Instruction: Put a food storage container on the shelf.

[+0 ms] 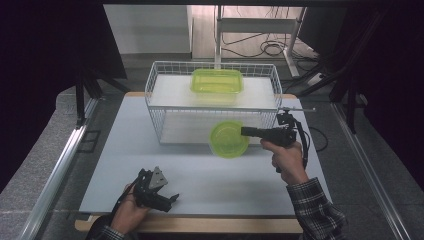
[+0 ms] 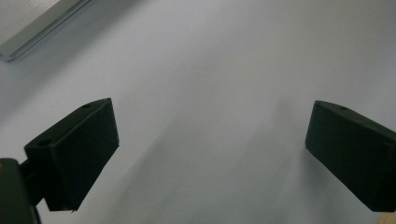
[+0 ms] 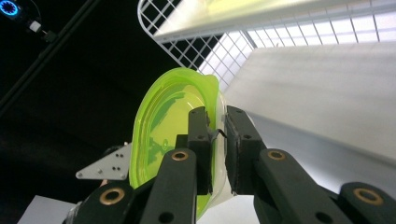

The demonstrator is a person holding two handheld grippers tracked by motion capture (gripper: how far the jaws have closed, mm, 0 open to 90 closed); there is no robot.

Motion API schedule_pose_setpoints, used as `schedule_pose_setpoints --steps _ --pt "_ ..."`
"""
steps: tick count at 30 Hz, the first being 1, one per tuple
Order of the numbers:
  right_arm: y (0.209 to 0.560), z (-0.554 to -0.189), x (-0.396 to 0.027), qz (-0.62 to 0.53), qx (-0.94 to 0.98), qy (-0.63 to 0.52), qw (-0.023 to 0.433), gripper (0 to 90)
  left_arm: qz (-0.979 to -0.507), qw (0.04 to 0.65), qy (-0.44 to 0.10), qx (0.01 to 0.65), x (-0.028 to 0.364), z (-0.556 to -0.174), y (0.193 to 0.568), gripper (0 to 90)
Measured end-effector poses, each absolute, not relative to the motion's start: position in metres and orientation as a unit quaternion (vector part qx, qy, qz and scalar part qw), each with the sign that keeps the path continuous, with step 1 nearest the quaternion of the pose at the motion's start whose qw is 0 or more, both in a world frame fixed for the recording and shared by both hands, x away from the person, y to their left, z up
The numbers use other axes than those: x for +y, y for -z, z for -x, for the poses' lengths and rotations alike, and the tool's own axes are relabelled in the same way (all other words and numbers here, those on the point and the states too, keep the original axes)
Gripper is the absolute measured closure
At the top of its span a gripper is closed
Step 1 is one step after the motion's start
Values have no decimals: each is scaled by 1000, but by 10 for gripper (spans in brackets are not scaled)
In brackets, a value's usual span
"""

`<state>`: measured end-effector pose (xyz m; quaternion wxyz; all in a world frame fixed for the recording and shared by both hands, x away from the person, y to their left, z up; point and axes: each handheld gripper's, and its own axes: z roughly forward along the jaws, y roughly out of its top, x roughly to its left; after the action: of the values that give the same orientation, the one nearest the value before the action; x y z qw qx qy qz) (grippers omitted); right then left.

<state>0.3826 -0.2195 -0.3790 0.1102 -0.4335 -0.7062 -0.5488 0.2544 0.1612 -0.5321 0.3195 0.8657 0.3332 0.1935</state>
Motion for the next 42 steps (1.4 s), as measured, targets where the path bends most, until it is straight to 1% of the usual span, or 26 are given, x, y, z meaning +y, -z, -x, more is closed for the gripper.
schedule_pose_setpoints --steps 18,42 --pt "335 -397 -211 421 -698 572 96 812 -853 341 -180 352 166 -256 530 15" --pt "280 -427 -190 431 -680 592 44 812 -858 333 -180 347 164 -256 532 14"
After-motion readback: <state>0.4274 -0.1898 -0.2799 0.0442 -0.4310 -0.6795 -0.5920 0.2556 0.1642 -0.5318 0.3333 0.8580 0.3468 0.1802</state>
